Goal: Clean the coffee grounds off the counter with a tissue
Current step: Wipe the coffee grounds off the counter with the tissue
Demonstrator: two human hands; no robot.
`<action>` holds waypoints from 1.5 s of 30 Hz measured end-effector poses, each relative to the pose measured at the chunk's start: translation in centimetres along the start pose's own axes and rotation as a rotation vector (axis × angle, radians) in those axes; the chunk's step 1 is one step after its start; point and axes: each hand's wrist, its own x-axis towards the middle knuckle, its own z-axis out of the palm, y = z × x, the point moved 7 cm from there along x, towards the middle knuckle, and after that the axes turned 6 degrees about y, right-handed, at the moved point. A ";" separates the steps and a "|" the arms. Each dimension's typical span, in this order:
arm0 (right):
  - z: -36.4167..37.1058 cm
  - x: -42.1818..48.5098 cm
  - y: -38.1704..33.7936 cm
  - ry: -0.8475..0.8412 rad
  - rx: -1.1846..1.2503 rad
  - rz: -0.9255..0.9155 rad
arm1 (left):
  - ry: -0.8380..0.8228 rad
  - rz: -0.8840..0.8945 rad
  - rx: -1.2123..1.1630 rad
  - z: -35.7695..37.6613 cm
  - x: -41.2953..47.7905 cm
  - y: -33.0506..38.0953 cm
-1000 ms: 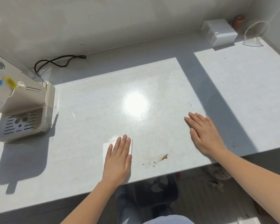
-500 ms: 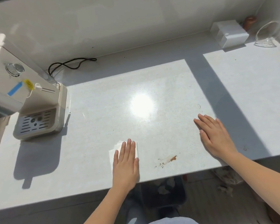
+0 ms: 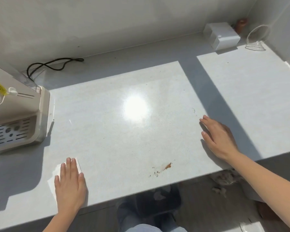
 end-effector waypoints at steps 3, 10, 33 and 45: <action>-2.2 -0.3 5.1 0.169 -0.164 0.239 | -0.006 0.085 0.024 0.3 0.3 0.7; -1.2 -0.6 7.6 0.205 -0.230 0.371 | -0.028 0.206 0.018 0.9 3.4 7.4; -1.7 -0.7 7.5 0.180 -0.223 0.399 | -0.217 1.218 0.073 8.8 3.6 45.9; -1.9 -0.7 7.3 0.186 -0.190 0.384 | -0.308 1.489 0.174 7.2 3.6 37.8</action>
